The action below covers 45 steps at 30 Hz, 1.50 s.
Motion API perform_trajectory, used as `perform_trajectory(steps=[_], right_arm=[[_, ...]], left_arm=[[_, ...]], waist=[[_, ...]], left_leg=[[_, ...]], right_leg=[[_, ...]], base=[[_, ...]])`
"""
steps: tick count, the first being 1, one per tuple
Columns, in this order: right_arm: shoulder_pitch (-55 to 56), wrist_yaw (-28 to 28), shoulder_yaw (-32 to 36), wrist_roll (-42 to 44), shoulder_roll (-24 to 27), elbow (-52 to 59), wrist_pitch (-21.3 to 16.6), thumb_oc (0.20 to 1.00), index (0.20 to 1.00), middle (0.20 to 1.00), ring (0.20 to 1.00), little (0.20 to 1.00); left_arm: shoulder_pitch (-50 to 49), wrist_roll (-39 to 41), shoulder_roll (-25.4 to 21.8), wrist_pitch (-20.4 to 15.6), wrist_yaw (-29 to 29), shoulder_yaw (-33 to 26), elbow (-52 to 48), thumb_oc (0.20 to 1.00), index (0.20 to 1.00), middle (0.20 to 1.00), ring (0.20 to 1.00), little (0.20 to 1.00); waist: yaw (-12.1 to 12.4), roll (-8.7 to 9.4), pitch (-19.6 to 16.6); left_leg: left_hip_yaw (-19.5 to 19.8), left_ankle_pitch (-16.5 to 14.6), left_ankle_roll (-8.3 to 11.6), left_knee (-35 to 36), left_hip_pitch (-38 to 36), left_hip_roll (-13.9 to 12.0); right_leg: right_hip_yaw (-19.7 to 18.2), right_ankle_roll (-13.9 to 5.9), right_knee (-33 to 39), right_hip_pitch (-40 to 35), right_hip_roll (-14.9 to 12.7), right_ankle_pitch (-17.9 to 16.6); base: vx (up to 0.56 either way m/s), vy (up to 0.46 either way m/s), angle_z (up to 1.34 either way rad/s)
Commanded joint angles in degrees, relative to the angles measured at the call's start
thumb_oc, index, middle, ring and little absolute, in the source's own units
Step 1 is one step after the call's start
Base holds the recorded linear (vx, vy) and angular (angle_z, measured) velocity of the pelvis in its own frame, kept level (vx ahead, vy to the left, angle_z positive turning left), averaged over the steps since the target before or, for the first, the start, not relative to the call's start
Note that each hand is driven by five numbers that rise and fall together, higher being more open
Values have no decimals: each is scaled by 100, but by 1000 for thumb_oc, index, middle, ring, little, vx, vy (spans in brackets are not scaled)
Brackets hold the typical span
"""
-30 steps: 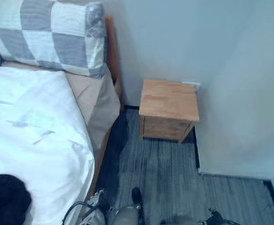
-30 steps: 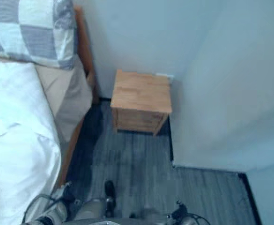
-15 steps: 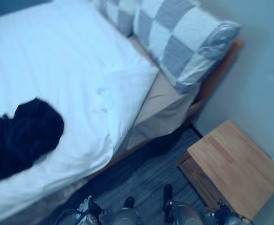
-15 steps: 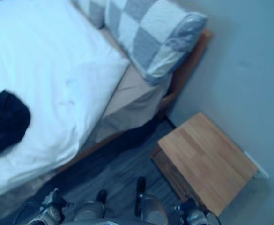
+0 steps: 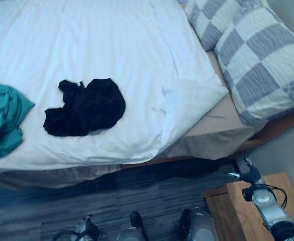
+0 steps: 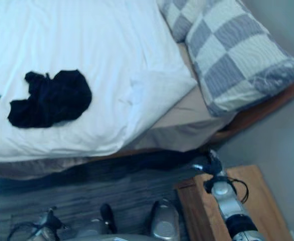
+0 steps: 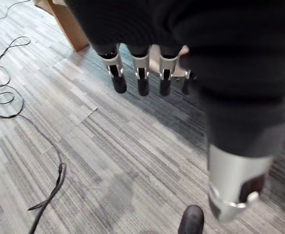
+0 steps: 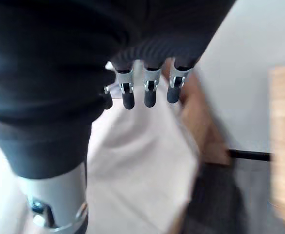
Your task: Tidy up the quilt and then pick up the clothes from the bed and put them into the laundry hamper.
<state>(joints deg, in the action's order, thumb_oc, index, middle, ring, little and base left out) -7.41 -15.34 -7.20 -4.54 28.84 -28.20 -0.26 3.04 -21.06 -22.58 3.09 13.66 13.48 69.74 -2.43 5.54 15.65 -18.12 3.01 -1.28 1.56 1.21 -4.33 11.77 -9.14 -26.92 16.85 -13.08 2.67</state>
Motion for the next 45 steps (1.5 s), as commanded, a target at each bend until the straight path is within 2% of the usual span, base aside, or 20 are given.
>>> perform_trajectory(steps=[1,3,4,7,13,15,17,18,19,20,26,29,30,31,33,35,36,38,39,45], right_arm=[[-812,-424,209,-104,611,202,-248,1000,1000,1000,1000,1000],[-1129,-538,296,-156,1139,574,-292,1000,1000,1000,1000,1000],[-1594,-577,128,-205,1330,728,-288,1000,1000,1000,1000,1000],[-2428,-568,-357,-305,1535,806,-283,1000,1000,1000,1000,1000],[-3596,-583,-1142,-325,1410,359,-263,1000,1000,1000,1000,1000],[-4271,-528,-1661,-273,1136,-359,-215,1000,1000,1000,1000,1000],[-4525,-524,-1835,-264,1045,-682,-194,1000,1000,1000,1000,1000],[-4867,-479,-2116,-272,915,-1266,-131,642,642,642,642,642],[-4963,-474,-2184,-262,821,-1567,-100,347,347,347,347,347],[-5048,-448,-2282,-297,753,-1805,-79,200,200,200,200,200],[-4591,-486,-2093,-309,576,-1850,-17,200,200,200,200,200],[-3070,-546,-1306,-210,679,-1049,-66,200,200,200,200,200],[-2579,-571,-1008,-221,734,-796,-72,947,947,947,947,947],[-2069,-587,-689,-265,784,-552,-81,1000,1000,1000,1000,1000],[-1018,-616,-57,-477,779,30,-59,1000,1000,1000,1000,1000],[-565,-659,221,-558,704,243,-74,1000,1000,1000,1000,1000],[136,-679,595,-711,546,592,-108,1000,1000,1000,1000,1000],[482,-680,817,-706,443,731,-127,1000,1000,1000,1000,1000],[987,-691,1117,-468,175,801,-197,1000,1000,1000,1000,1000],[1774,-1008,1889,-633,-111,920,-32,1000,1000,1000,1000,1000]], left_arm=[[98,-79,-77,-64,60,146,-96,1000,1000,1000,1000,1000],[341,-146,-230,-188,60,336,-246,1000,1000,1000,1000,1000],[362,-67,-266,-263,87,388,-426,1000,1000,1000,1000,1000],[294,56,-232,-319,186,426,-626,1000,1000,1000,1000,1000],[234,59,-58,-395,325,728,-839,1000,1000,1000,1000,1000],[290,106,-12,-416,366,939,-869,1000,1000,1000,1000,1000],[317,131,-11,-440,391,1021,-904,1000,1000,1000,1000,1000],[385,116,4,-477,403,1151,-892,1000,1000,1000,1000,1000],[416,105,36,-476,397,1224,-854,1000,1000,1000,1000,1000],[435,78,66,-482,396,1279,-821,1000,1000,1000,1000,1000],[429,102,235,-422,473,1196,-776,1000,1000,1000,1000,1000],[371,-72,348,-302,441,1007,-700,1000,1000,1000,1000,1000],[344,-118,351,-249,421,905,-666,1000,1000,1000,1000,1000],[323,-162,340,-212,402,778,-611,1000,1000,1000,1000,1000],[239,-296,321,-146,358,619,-572,1000,1000,1000,1000,1000],[194,-358,320,-121,364,532,-553,1000,1000,1000,1000,1000],[131,-431,330,-89,335,386,-498,1000,1000,1000,1000,1000],[83,-493,331,-67,323,341,-482,1000,1000,1000,1000,1000],[34,-517,352,-51,317,277,-480,1000,1000,1000,1000,1000],[-206,-524,316,-73,275,84,-701,1000,1000,1000,1000,1000]], waist=[[41,-168,256],[64,-75,222],[148,-37,257],[224,-119,333],[376,-338,421],[479,-484,491],[504,-534,523],[529,-607,563],[525,-640,576],[517,-667,580],[416,-653,536],[208,-542,424],[150,-508,383],[84,-466,337],[-4,-400,242],[-58,-373,193],[-162,-331,117],[-211,-304,73],[-329,-257,37],[-500,-141,-75]], left_leg=[[283,-473,412,-64,48,-265],[672,-597,490,-153,154,-111],[750,-612,507,-309,322,-104],[743,-590,563,-473,491,-207],[822,-340,676,-191,566,-326],[868,-177,727,-33,653,-365],[884,-126,740,10,701,-376],[902,-66,760,87,732,-391],[901,-35,769,121,728,-395],[900,1,784,164,713,-402],[875,61,820,260,619,-439],[797,-7,816,297,484,-451],[768,-35,812,308,433,-452],[743,-72,804,311,370,-451],[683,-135,789,324,245,-445],[650,-169,781,333,184,-436],[596,-225,770,343,83,-431],[556,-255,765,344,28,-430],[479,-299,757,344,-55,-434],[380,-378,730,344,-148,-437]], right_leg=[[-340,-322,1252,-632,158,63],[-821,-383,2375,-800,131,-160],[-796,-376,2436,-768,89,-346],[-730,-308,2510,-669,174,-441],[-584,-229,2723,-623,301,-446],[-547,-197,2703,-509,351,-439],[-539,-181,2670,-440,369,-428],[-541,-147,2616,-374,409,-394],[-542,-141,2610,-364,425,-391],[-530,-136,2631,-384,442,-384],[-501,-130,2743,-497,484,-401],[-517,-163,2837,-613,460,-442],[-526,-173,2869,-655,448,-456],[-531,-185,2885,-695,434,-472],[-526,-212,2913,-786,410,-480],[-535,-224,2923,-821,406,-487],[-560,-240,2948,-880,390,-496],[-581,-257,2957,-906,374,-505],[-616,-271,2966,-945,368,-513],[-670,-316,2979,-956,344,-533]], base=[[160,-204,99],[209,-296,145],[195,-345,169],[60,-145,40],[55,-114,-5],[-5,-72,4],[-32,-49,3],[-40,-36,7],[-26,-18,9],[0,0,0],[-20,11,5],[-8,19,3],[0,0,0],[0,0,0],[33,24,-12],[44,29,-18],[49,34,-19],[41,52,-13],[42,72,-22],[23,42,-27]])
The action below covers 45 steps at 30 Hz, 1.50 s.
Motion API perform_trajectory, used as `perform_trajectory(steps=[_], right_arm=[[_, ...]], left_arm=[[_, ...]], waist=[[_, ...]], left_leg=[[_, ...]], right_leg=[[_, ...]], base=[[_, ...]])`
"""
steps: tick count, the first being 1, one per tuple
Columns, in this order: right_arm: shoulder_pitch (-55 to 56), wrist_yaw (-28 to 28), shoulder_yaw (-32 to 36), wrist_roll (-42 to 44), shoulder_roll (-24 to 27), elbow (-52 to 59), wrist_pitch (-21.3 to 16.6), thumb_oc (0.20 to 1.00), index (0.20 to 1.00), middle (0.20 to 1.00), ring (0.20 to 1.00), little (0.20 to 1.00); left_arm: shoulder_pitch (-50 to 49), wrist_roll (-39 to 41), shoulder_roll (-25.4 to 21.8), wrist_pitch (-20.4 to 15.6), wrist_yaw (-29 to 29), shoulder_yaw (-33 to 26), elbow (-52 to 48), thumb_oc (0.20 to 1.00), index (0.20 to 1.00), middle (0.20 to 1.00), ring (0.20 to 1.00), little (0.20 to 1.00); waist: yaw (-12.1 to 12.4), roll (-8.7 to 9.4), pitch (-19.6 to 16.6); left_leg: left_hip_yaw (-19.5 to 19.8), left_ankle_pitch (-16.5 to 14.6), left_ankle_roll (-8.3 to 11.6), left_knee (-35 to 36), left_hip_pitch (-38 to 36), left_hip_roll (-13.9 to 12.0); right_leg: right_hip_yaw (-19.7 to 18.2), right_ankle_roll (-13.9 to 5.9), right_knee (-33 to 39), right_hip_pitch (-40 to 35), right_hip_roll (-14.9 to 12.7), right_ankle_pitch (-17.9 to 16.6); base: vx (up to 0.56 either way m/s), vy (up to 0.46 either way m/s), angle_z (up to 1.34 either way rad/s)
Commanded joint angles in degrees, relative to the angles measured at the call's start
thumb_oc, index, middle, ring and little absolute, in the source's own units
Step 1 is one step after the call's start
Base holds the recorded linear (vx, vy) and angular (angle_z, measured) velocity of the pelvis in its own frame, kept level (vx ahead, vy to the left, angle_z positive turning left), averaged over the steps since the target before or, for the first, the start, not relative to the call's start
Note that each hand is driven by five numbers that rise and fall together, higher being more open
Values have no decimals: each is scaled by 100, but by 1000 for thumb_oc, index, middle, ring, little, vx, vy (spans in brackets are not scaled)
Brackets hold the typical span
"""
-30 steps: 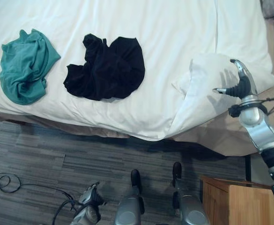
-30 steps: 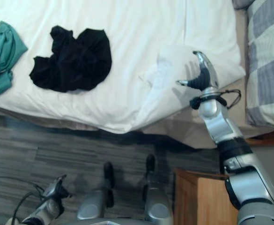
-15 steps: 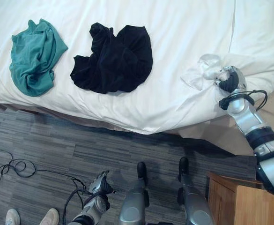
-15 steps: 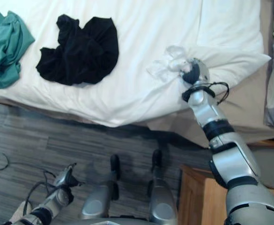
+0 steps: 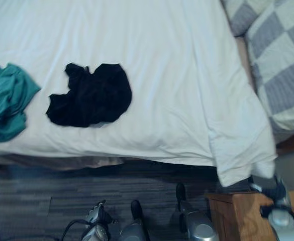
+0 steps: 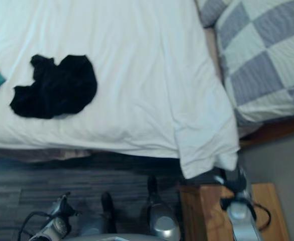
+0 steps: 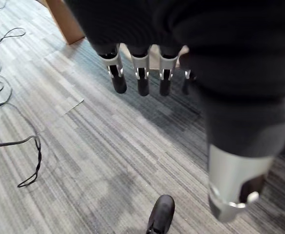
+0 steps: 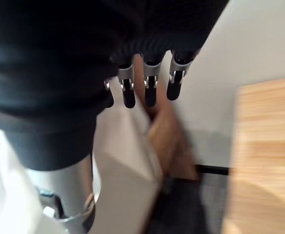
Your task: Tidy up the quilt and then pick up the clothes from the bed and put them into the laundry hamper.
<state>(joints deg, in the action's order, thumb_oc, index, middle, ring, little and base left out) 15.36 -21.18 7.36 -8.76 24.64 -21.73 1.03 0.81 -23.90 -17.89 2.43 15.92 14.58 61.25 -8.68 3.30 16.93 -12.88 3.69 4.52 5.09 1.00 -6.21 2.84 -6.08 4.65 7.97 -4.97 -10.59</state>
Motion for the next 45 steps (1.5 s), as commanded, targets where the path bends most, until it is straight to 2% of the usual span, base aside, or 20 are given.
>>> perform_trajectory(steps=[1,3,4,5,9,12,14,17,19,20,24,25,27,32,38,39,40,42,44,45], right_arm=[[-494,-424,440,-215,305,287,-153,1000,1000,1000,1000,1000],[-566,-674,660,-333,352,579,-122,1000,1000,1000,1000,1000],[-806,-953,776,-526,448,1021,-173,485,485,485,485,485],[-928,-1067,781,-572,494,1141,-216,200,200,200,200,200],[-1892,-1405,525,-491,705,1394,-351,200,200,200,200,200],[-3509,-1629,-246,-429,1093,1309,-335,200,200,200,200,200],[-3775,-1658,-383,-384,1166,1172,-302,200,200,200,200,200],[-4879,-1664,-1103,48,1298,-162,-105,200,200,200,200,200],[-5111,-1664,-1238,183,1288,-518,-115,200,200,200,200,200],[-5166,-1650,-1357,457,1123,-1232,-107,200,200,200,200,200],[-4787,-1595,-1324,794,741,-1966,-108,200,200,200,200,200],[-4214,-1505,-1182,1050,348,-2399,-119,200,200,200,200,200],[-3855,-1439,-1117,1103,155,-2498,-94,200,200,200,200,200],[-2035,-918,-714,1542,-745,-3495,-60,200,200,200,200,200],[-1316,-318,-856,1381,-1226,-4528,180,200,200,200,200,200],[-1320,-318,-858,1381,-1228,-4531,179,228,228,228,228,228],[-1284,-186,-1052,1240,-1313,-4652,227,1000,1000,1000,1000,1000],[-1260,-117,-1145,1177,-1345,-4655,214,1000,1000,1000,1000,1000],[-1382,86,-1382,1073,-1370,-4740,177,1000,1000,1000,1000,1000],[-1393,86,-1490,975,-1404,-4637,177,1000,1000,1000,1000,1000]], left_arm=[[17,-241,-154,-7,48,-22,147,1000,1000,1000,1000,1000],[-8,-265,-135,-16,73,7,127,1000,1000,1000,1000,1000],[20,-288,-95,-21,119,64,164,1000,1000,1000,1000,1000],[27,-290,-85,-28,135,101,166,1000,1000,1000,1000,1000],[135,-244,-54,-40,181,282,218,1000,1000,1000,1000,1000],[341,-18,-125,-72,232,555,146,1000,1000,1000,1000,1000],[378,23,-145,-83,250,594,122,1000,1000,1000,1000,1000],[568,259,-150,-148,344,908,-15,1000,1000,1000,1000,1000],[640,322,-134,-149,387,939,-12,1000,1000,1000,1000,1000],[755,404,-101,-141,461,1001,-27,1000,1000,1000,1000,1000],[898,431,-23,-79,540,1013,-12,1000,1000,1000,1000,1000],[947,380,36,12,573,943,80,1000,1000,1000,1000,1000],[933,342,45,51,570,896,126,1000,1000,1000,1000,1000],[704,179,51,186,550,684,425,1000,1000,1000,1000,1000],[694,4,-170,283,406,578,578,1000,1000,1000,1000,1000],[695,5,-172,283,406,577,579,1000,1000,1000,1000,1000],[764,151,-222,266,369,524,584,1000,1000,1000,1000,1000],[774,186,-245,253,351,511,568,1000,1000,1000,1000,1000],[804,263,-268,201,227,488,549,1000,1000,1000,1000,1000],[813,241,-281,185,201,506,511,1000,1000,1000,1000,1000]], waist=[[130,83,-202],[126,95,-188],[161,82,-154],[185,77,-142],[341,5,-4],[612,-165,308],[642,-206,356],[813,-377,624],[815,-409,719],[818,-435,873],[784,-429,1029],[743,-383,1079],[723,-344,1047],[448,-49,687],[237,142,395],[243,147,402],[248,145,471],[250,128,449],[290,82,402],[344,87,382]], left_leg=[[-147,-448,149,-9,-129,-248],[-156,-466,131,-9,-136,-237],[-150,-480,115,-9,-148,-223],[-140,-478,113,-9,-144,-220],[-62,-453,107,-14,-86,-204],[118,-353,106,-144,220,-164],[155,-352,110,-212,325,-157],[248,-323,123,-497,718,-138],[276,-336,120,-602,838,-134],[326,-336,127,-771,1051,-138],[391,-334,124,-877,1200,-160],[402,-376,116,-887,1175,-166],[407,-367,107,-859,1172,-154],[301,-527,10,-595,759,-13],[138,-537,-121,-210,257,163],[130,-535,-122,-203,246,166],[24,-506,-171,-173,153,109],[-24,-458,-184,-169,159,86],[-105,-401,-201,-136,199,119],[-105,-398,-208,-147,225,169]], right_leg=[[221,-624,-179,-68,-468,794],[192,-634,-195,-53,-471,790],[168,-634,-224,-36,-477,802],[165,-633,-232,-29,-481,800],[157,-617,-287,37,-492,811],[158,-566,-427,244,-524,841],[162,-554,-481,312,-536,857],[202,-491,-759,587,-571,916],[201,-479,-859,685,-578,938],[245,-464,-1015,827,-594,987],[320,-457,-1097,918,-623,1010],[360,-472,-1055,870,-637,997],[374,-481,-1000,853,-642,963],[359,-606,-687,539,-706,750],[166,-779,-822,460,-758,546],[157,-780,-832,462,-759,550],[195,-766,-1318,534,-655,691],[225,-718,-1569,557,-558,810],[287,-588,-1888,453,-88,1284],[357,-452,-1698,308,-29,1396]], base=[[1,32,-21],[-7,27,-17],[-12,12,-7],[-8,11,-4],[-28,-16,2],[-81,-58,10],[-42,-26,29],[-70,-17,37],[-85,-13,19],[-70,-4,19],[-49,11,18],[-17,40,19],[-12,44,16],[18,126,10],[9,143,-8],[-101,81,-17],[-84,57,-28],[-94,65,-40],[-110,68,-43],[-59,26,-43]])
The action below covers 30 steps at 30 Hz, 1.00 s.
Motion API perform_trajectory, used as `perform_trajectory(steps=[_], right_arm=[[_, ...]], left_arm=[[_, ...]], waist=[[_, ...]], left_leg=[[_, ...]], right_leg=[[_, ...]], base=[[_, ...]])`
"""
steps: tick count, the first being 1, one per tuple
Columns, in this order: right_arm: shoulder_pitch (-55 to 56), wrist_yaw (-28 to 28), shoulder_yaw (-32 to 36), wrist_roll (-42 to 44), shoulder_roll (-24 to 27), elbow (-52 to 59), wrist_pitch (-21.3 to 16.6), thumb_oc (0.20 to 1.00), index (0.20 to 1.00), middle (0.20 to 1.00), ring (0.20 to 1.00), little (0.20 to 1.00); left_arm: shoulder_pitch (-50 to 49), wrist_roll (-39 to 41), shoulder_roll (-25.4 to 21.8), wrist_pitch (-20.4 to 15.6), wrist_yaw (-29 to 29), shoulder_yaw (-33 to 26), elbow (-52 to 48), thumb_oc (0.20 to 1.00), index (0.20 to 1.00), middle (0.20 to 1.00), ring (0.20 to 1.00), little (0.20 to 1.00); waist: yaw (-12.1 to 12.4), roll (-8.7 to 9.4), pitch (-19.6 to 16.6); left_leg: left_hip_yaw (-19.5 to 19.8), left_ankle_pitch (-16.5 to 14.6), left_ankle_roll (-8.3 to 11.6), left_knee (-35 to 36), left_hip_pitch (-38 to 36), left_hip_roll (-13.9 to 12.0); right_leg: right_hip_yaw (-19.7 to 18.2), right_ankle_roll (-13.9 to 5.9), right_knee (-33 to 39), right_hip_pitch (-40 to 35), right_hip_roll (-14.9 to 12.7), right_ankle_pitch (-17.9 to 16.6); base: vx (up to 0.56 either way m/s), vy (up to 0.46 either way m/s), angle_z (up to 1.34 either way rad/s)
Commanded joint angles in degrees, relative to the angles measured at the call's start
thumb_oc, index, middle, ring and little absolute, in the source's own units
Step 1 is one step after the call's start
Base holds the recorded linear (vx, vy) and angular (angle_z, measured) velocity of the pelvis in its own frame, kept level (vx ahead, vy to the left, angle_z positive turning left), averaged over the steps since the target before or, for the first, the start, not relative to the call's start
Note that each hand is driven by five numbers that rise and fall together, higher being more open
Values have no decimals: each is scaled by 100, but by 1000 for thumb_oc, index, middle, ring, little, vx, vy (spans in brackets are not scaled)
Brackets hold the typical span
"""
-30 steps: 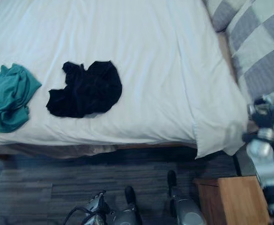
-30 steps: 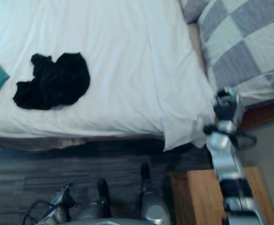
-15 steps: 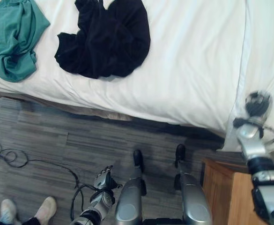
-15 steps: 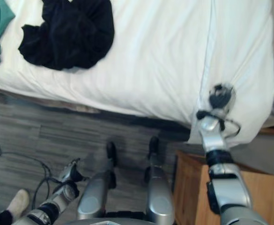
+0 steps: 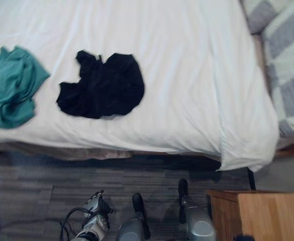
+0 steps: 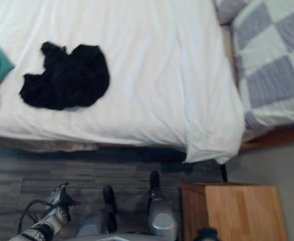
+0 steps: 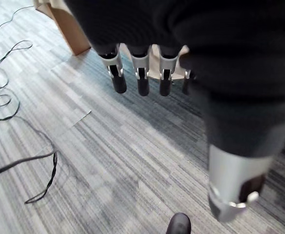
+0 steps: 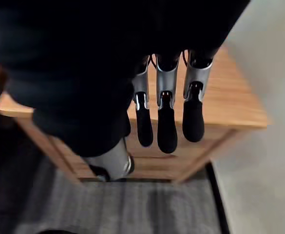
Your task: Tidy up the quilt and then pick up the clothes from the bed and put them into the laundry hamper.
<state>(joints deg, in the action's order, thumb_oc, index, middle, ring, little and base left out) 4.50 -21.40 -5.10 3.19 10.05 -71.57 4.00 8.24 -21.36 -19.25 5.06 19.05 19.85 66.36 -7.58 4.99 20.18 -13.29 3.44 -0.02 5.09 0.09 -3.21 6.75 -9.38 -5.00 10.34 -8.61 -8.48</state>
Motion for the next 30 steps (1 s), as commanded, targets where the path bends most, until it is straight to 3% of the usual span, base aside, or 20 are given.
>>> perform_trajectory(steps=[1,2,5,7,10,11,12,14,15,17,19,20,21,22,24,25,26,28,29,30], right_arm=[[-308,108,-244,-221,53,348,-119,1000,1000,1000,1000,1000],[-469,169,-414,-366,135,371,-104,1000,1000,1000,1000,1000],[-727,205,-602,-603,360,467,-57,1000,1000,1000,1000,1000],[-1048,239,-776,-783,624,514,-19,1000,1000,1000,1000,1000],[-1339,476,-886,-920,745,529,22,1000,1000,1000,1000,1000],[-1341,476,-887,-920,744,529,22,1000,1000,1000,1000,1000],[-1306,634,-911,-949,743,540,19,1000,1000,1000,1000,1000],[-1270,707,-941,-994,729,519,30,1000,1000,1000,1000,1000],[-1150,835,-914,-1007,723,416,54,1000,1000,1000,1000,1000],[-1018,926,-832,-1000,650,315,66,1000,1000,1000,1000,1000],[-917,980,-745,-1043,645,230,96,1000,1000,1000,1000,1000],[-807,1047,-615,-1071,543,90,126,1000,1000,1000,1000,1000],[-810,1046,-613,-1072,541,89,126,1000,1000,1000,1000,1000],[-775,1062,-574,-1082,429,-9,162,1000,1000,1000,1000,1000],[-768,1051,-592,-1058,365,-35,146,1000,1000,1000,1000,1000],[-762,1017,-636,-944,255,12,97,1000,1000,1000,1000,1000],[-762,1017,-636,-944,255,12,97,1000,1000,1000,1000,1000],[-748,988,-719,-759,156,93,42,1000,1000,1000,1000,1000],[-770,963,-768,-711,135,133,14,1000,1000,1000,1000,1000],[-770,963,-769,-711,135,133,13,1000,1000,1000,1000,1000]], left_arm=[[71,-13,-147,-78,-112,-22,0,1000,1000,1000,1000,1000],[-81,21,-50,-166,-153,-97,-50,1000,1000,1000,1000,1000],[-160,801,198,-352,-176,-338,-229,1000,1000,1000,1000,1000],[-62,1343,377,-448,-230,-518,-252,1000,1000,1000,1000,1000],[-87,1539,572,-402,-222,-745,160,1000,1000,1000,1000,1000],[-85,1539,571,-403,-222,-747,161,1000,1000,1000,1000,1000],[-167,1848,615,-353,-187,-1026,418,1000,1000,1000,1000,1000],[-195,1999,627,-332,-177,-1157,514,1000,1000,1000,1000,1000],[-234,2171,644,-283,-177,-1346,698,1000,1000,1000,1000,1000],[-323,2062,586,-222,-237,-1380,788,1000,1000,1000,1000,1000],[-342,1949,576,-210,-280,-1312,809,1000,1000,1000,1000,1000],[-258,1763,481,-219,-387,-1203,799,1000,1000,1000,1000,1000],[-256,1762,479,-219,-388,-1203,800,1000,1000,1000,1000,1000],[-227,1524,386,-190,-457,-1061,771,1000,1000,1000,1000,1000],[-184,1381,309,-186,-481,-968,740,1000,1000,1000,1000,1000],[-145,1276,181,-150,-531,-834,690,1000,1000,1000,1000,1000],[-145,1276,181,-150,-531,-834,690,1000,1000,1000,1000,1000],[-109,1125,81,-103,-624,-711,668,1000,1000,1000,1000,1000],[-86,1028,48,-76,-657,-668,715,1000,1000,1000,1000,1000],[-85,1027,49,-77,-657,-669,715,1000,1000,1000,1000,1000]], waist=[[236,-85,48],[331,-107,-6],[424,-253,52],[459,-392,131],[464,-473,-68],[462,-471,-82],[489,-425,-249],[493,-421,-347],[512,-435,-551],[536,-445,-757],[542,-405,-805],[591,-248,-858],[591,-242,-869],[600,-85,-805],[604,-52,-775],[538,-27,-701],[539,-27,-701],[344,-46,-576],[277,-22,-535],[278,-23,-526]], left_leg=[[-66,-364,247,-150,333,-138],[-35,-495,230,-440,452,-10],[-15,-587,264,-1097,889,97],[5,-580,477,-1700,1299,73],[-85,-395,666,-1384,1006,-548],[-87,-376,664,-1366,1018,-543],[65,-99,764,-1031,873,-1019],[105,92,808,-810,830,-1225],[-75,489,922,-473,758,-1692],[-300,563,1038,-169,544,-1822],[-285,544,1061,-135,549,-1739],[-156,330,986,-155,526,-1359],[-157,332,980,-159,544,-1352],[-255,93,799,-175,398,-1067],[-322,12,736,-143,326,-996],[-351,-64,644,-104,221,-957],[-352,-64,644,-104,221,-957],[-384,-126,583,-63,76,-881],[-413,-192,554,-59,-5,-779],[-413,-196,556,-61,-15,-782]], right_leg=[[-35,-117,-713,78,343,1164],[-58,11,-112,-208,342,1196],[-43,65,311,-310,237,1085],[21,137,529,-421,112,1125],[196,32,669,-556,-212,1018],[194,33,672,-537,-215,1009],[292,-61,664,-585,-474,955],[350,-102,665,-600,-565,941],[562,-221,679,-728,-808,949],[763,-345,624,-925,-962,956],[850,-378,536,-1002,-1121,942],[876,-467,75,-1044,-1533,557],[874,-469,82,-1030,-1538,546],[915,-454,-398,-928,-1859,-148],[973,-403,-608,-855,-1862,-187],[816,-275,-968,-633,-1421,92],[815,-275,-969,-633,-1421,92],[631,-86,-1016,-280,-441,836],[661,-67,-865,-175,-114,948],[662,-66,-865,-185,-111,952]], base=[[28,-34,-64],[26,-24,-64],[-90,2,-15],[-139,74,22],[-22,255,73],[65,304,49],[43,211,44],[99,368,36],[125,415,37],[237,530,63],[235,508,69],[170,341,57],[264,631,69],[92,294,46],[160,385,67],[173,344,56],[190,341,22],[180,265,22],[151,175,16],[447,326,-5]])
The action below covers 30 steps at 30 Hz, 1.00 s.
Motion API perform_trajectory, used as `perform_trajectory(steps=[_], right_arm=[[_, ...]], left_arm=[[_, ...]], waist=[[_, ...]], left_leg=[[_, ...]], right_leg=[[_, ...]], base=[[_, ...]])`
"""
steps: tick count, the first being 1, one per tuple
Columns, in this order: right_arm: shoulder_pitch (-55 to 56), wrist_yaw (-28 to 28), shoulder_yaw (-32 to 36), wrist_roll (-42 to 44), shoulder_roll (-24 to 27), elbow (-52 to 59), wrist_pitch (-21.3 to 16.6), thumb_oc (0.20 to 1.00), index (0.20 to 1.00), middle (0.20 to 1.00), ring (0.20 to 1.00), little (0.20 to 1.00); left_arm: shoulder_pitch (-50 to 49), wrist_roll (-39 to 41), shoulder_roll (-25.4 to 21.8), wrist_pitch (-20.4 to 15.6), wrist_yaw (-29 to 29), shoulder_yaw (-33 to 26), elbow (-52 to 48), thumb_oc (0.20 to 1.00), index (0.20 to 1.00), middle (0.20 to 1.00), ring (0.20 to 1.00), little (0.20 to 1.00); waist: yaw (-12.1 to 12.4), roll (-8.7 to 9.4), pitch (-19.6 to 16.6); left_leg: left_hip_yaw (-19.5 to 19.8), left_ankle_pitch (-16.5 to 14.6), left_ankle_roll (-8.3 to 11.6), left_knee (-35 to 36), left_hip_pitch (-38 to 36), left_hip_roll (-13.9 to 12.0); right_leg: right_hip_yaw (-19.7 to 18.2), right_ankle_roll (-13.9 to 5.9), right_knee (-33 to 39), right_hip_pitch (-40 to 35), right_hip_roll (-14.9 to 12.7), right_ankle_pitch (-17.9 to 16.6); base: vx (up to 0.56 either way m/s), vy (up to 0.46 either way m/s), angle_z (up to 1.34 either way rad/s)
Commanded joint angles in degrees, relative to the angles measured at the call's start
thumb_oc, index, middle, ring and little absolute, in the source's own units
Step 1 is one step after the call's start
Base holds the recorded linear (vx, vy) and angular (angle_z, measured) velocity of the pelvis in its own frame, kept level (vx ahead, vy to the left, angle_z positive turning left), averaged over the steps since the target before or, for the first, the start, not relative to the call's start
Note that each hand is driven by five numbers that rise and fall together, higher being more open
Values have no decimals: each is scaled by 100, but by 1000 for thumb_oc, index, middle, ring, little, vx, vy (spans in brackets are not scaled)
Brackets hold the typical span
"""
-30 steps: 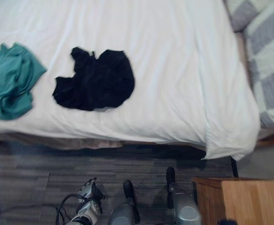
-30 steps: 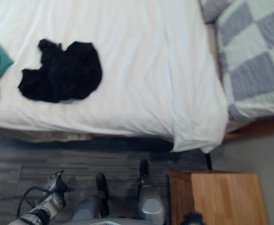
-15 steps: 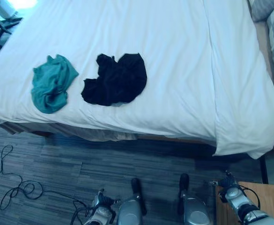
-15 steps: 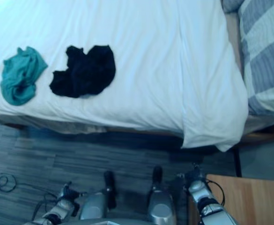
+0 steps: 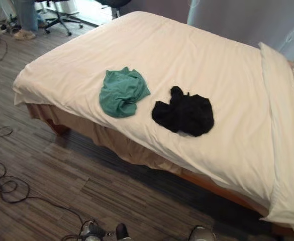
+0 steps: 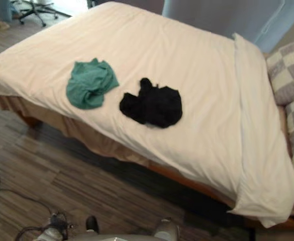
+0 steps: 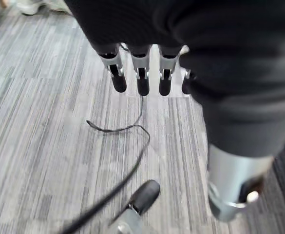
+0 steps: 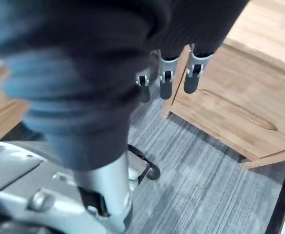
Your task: Tidy up the quilt and then pick up the clothes from the bed and put them into the laundry hamper.
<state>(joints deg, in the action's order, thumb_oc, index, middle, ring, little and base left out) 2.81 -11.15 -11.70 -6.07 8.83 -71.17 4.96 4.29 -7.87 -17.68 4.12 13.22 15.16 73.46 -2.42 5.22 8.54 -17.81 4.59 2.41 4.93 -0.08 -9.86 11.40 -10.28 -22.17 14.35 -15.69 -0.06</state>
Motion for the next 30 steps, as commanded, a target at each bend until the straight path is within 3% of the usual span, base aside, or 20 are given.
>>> perform_trajectory(steps=[1,2,3,4,5,6,9,10,12,13,14,17,19,20,21,23,25,27,29,30], right_arm=[[-676,-93,-260,186,271,229,-154,1000,1000,1000,1000,1000],[-681,-93,-258,186,273,234,-154,1000,1000,1000,1000,1000],[-665,-97,-288,161,307,256,-160,1000,1000,1000,1000,1000],[-650,-60,-320,111,384,310,-173,1000,1000,1000,1000,1000],[-648,-60,-324,111,390,311,-172,1000,1000,1000,1000,1000],[-745,-72,-436,-43,489,252,-126,1000,1000,1000,1000,1000],[-812,-121,-456,-81,539,198,-112,1000,1000,1000,1000,1000],[-1018,-281,-337,3,679,218,-87,1000,1000,1000,1000,1000],[-1057,-296,-321,20,699,251,-85,1000,1000,1000,1000,1000],[-1124,-288,-368,-21,736,318,-115,1000,1000,1000,1000,1000],[-1112,-294,-374,-64,736,362,-125,1000,1000,1000,1000,1000],[-1023,-280,-457,-187,779,426,-157,1000,1000,1000,1000,1000],[-942,-277,-488,-280,729,423,-188,1000,1000,1000,1000,1000],[-852,-231,-355,-432,686,388,-144,1000,1000,1000,1000,1000],[-850,-231,-353,-434,686,390,-143,1000,1000,1000,1000,1000],[-922,-209,-411,-618,492,347,3,1000,1000,1000,1000,1000],[-956,-184,-494,-630,432,346,-6,1000,1000,1000,1000,1000],[-1023,-174,-698,-675,367,386,-59,1000,1000,1000,1000,1000],[-1034,-149,-840,-746,355,429,-98,1000,1000,1000,1000,1000],[-1031,-160,-896,-737,367,443,-125,1000,1000,1000,1000,1000]], left_arm=[[346,-532,-112,71,-136,-162,113,1000,1000,1000,1000,1000],[352,-534,-110,71,-134,-164,111,1000,1000,1000,1000,1000],[366,-617,-100,78,-193,-152,139,1000,1000,1000,1000,1000],[222,-645,-22,20,-200,-231,172,1000,1000,1000,1000,1000],[216,-646,-17,21,-199,-234,169,1000,1000,1000,1000,1000],[188,-611,59,-32,-154,-252,111,1000,1000,1000,1000,1000],[299,-573,70,-61,-114,-159,-35,1000,1000,1000,1000,1000],[502,-736,85,-126,70,169,-378,1000,1000,1000,1000,1000],[545,-741,109,-147,98,209,-430,1000,1000,1000,1000,1000],[595,-671,126,-169,119,194,-465,1000,1000,1000,1000,1000],[617,-691,140,-161,129,228,-479,1000,1000,1000,1000,1000],[703,-697,126,-212,183,365,-436,1000,1000,1000,1000,1000],[724,-732,159,-241,212,477,-370,1000,1000,1000,1000,1000],[787,-862,242,-254,182,628,-364,1000,1000,1000,1000,1000],[787,-862,243,-255,182,630,-363,1000,1000,1000,1000,1000],[970,-1079,148,-198,144,801,-409,1000,1000,1000,1000,1000],[989,-1127,63,-198,140,796,-404,1000,1000,1000,1000,1000],[948,-1228,-1,-192,111,822,-490,1000,1000,1000,1000,1000],[872,-1190,-9,-183,66,764,-491,1000,1000,1000,1000,1000],[746,-1121,22,-134,21,638,-421,1000,1000,1000,1000,1000]], waist=[[-351,-19,696],[-362,14,715],[-412,-17,697],[-437,-70,656],[-442,-82,652],[-315,-91,766],[-250,-104,868],[-222,-32,993],[-228,-99,966],[-298,-211,840],[-299,-218,768],[-214,-302,576],[-214,-290,483],[-367,-296,392],[-363,-288,391],[-478,-38,462],[-392,3,541],[-325,-78,603],[-292,-135,674],[-183,-230,657]], left_leg=[[11,-833,244,-106,-401,275],[-21,-747,217,-140,-333,294],[14,-1083,214,-275,-524,353],[59,-1430,269,-1198,-475,436],[65,-1467,278,-1261,-445,412],[-100,-1027,677,-2958,92,154],[-64,-756,908,-3771,428,-74],[-68,-664,881,-4598,1215,-499],[-128,-700,809,-4163,1153,-642],[-141,-767,671,-2758,868,-810],[-129,-522,586,-1923,747,-790],[1020,38,791,-573,576,-1098],[2032,-288,862,-633,438,-1098],[2022,-710,900,-733,259,-900],[2017,-718,894,-744,260,-887],[1594,-993,742,-793,122,-490],[1305,-1068,672,-848,75,-402],[1029,-1005,561,-782,50,-272],[1010,-823,350,-692,116,1],[1003,-657,190,-571,174,234]], right_leg=[[755,3,1199,-310,1052,170],[814,64,1242,-286,1022,66],[900,59,1384,-397,1099,232],[846,344,1639,-634,1148,426],[851,353,1640,-634,1162,433],[926,580,1859,-996,1131,557],[900,717,1916,-1106,1204,613],[670,645,2157,-1363,1032,622],[551,555,2152,-1341,971,641],[356,307,2171,-1287,773,606],[271,246,2149,-1193,635,486],[-238,26,2037,-1091,419,461],[-688,-113,1833,-978,344,418],[-738,-290,1778,-997,76,257],[-743,-297,1785,-1001,64,254],[-891,-472,1995,-694,-354,-819],[-610,-457,2074,-534,-466,-1080],[5,-289,1909,-540,-369,-683],[-391,-187,1140,-532,314,-180],[-354,-14,480,-662,828,391]], base=[[299,229,-3],[497,286,-11],[376,102,5],[445,110,41],[372,65,60],[123,-4,51],[189,88,-19],[209,216,-101],[282,483,-87],[289,763,-76],[290,829,-86],[232,623,-80],[239,714,-150],[158,652,-162],[62,835,-79],[-139,649,-34],[-170,329,-101],[-237,408,-101],[-311,551,-38],[-325,493,-5]])
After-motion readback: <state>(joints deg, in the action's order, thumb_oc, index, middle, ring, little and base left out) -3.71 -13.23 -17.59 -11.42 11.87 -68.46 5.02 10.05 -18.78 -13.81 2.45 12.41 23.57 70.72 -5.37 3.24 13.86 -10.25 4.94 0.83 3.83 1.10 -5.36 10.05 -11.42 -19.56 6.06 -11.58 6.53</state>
